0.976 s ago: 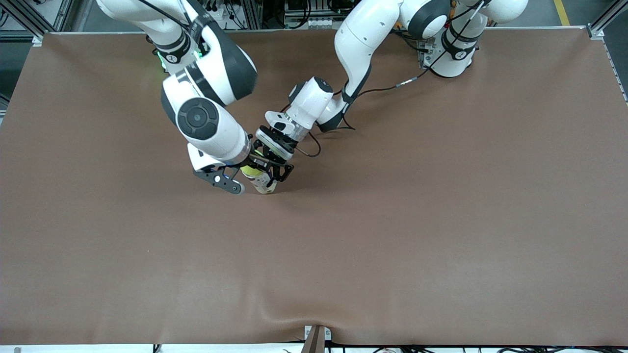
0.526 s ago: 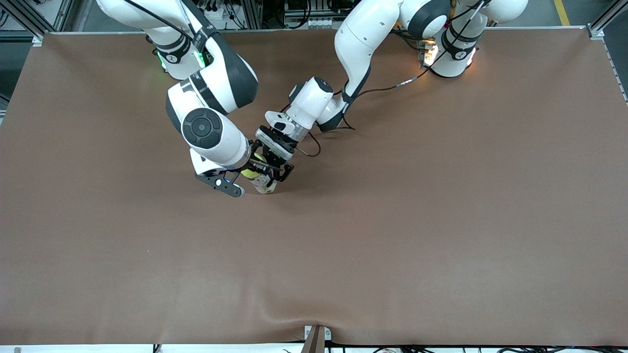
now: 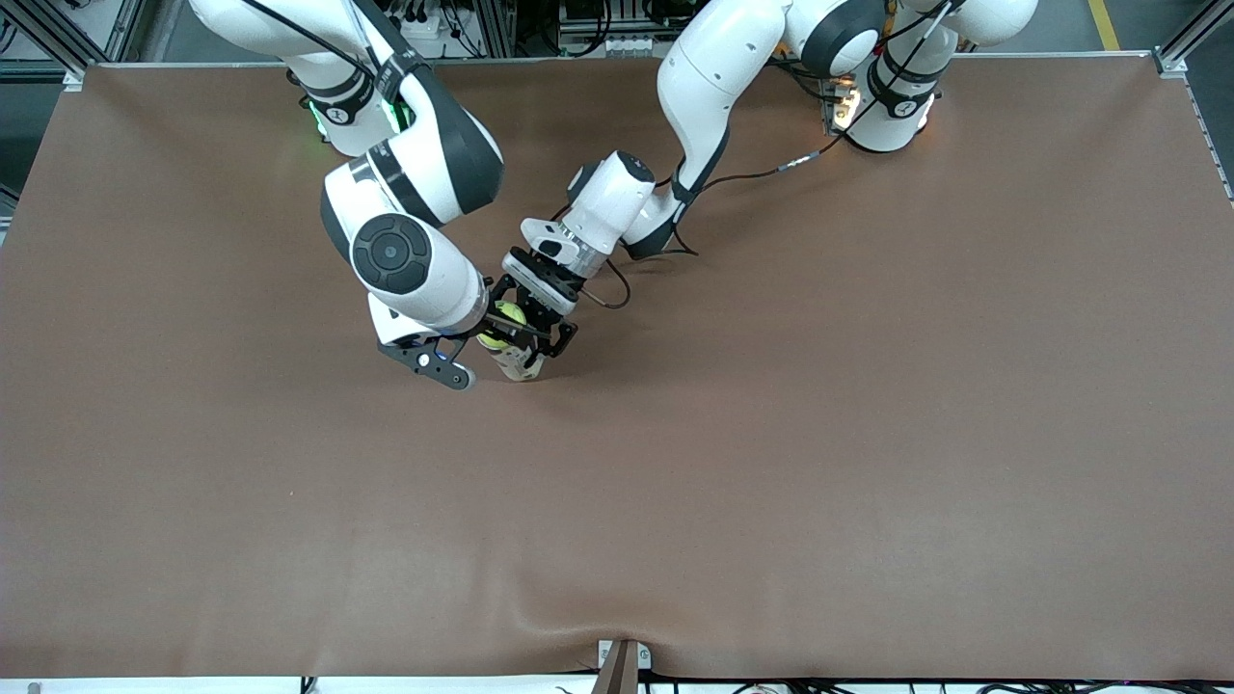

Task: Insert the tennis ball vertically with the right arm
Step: 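Push the ball down into the can and open the right gripper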

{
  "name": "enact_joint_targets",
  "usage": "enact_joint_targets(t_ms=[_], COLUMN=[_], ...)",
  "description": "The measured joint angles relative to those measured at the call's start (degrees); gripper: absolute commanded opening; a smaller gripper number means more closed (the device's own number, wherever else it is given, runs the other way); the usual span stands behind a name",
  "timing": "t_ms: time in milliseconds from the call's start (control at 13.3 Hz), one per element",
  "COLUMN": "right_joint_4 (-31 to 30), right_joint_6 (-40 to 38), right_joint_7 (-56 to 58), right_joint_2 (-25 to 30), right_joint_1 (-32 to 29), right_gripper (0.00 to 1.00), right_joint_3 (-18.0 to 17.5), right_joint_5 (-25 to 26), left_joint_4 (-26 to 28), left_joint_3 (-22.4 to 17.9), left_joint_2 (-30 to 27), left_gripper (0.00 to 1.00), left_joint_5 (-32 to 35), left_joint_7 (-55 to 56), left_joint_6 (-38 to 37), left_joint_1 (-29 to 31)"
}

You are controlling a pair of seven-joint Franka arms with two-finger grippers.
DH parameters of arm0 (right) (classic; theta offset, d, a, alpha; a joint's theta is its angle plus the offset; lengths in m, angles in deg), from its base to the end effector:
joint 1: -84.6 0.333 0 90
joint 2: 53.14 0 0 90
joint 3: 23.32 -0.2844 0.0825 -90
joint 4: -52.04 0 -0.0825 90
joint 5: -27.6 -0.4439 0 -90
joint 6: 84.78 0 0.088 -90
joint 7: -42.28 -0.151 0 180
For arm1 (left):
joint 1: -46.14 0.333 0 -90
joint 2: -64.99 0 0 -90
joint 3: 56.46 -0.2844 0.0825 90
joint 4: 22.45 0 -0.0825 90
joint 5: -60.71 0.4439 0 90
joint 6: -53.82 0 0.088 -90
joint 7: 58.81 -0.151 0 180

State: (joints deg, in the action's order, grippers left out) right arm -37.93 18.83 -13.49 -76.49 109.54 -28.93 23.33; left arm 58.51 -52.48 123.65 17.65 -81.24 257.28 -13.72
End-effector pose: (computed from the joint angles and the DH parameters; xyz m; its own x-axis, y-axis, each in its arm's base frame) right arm 0.5918 0.3553 0.2997 0.8738 -0.4504 -0.1830 -0.4437 -0.8927 0.0788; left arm 0.4412 -0.6509 0.1091 0.5117 -0.2157 0.8316 -0.6179 -0.7649 0.1819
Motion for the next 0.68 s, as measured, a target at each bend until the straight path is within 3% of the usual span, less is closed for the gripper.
enact_joint_targets(t_ms=[300, 676], right_joint_4=[2.3, 1.6], right_joint_6=[-6.7, -6.4], right_joint_7=[3.3, 4.3], right_joint_2=[3.0, 3.3], right_joint_1=[-2.7, -3.0], right_gripper=[1.0, 1.0], right_joint_3=[0.4, -0.1], right_joint_5=[0.0, 0.0], left_joint_4=[0.0, 0.0], left_joint_3=[0.0, 0.0], left_joint_2=[0.0, 0.0], left_gripper=[0.87, 0.88], left_joint_5=[0.0, 0.0], left_joint_7=[0.0, 0.0], left_joint_6=[0.0, 0.0], left_joint_1=[0.0, 0.0])
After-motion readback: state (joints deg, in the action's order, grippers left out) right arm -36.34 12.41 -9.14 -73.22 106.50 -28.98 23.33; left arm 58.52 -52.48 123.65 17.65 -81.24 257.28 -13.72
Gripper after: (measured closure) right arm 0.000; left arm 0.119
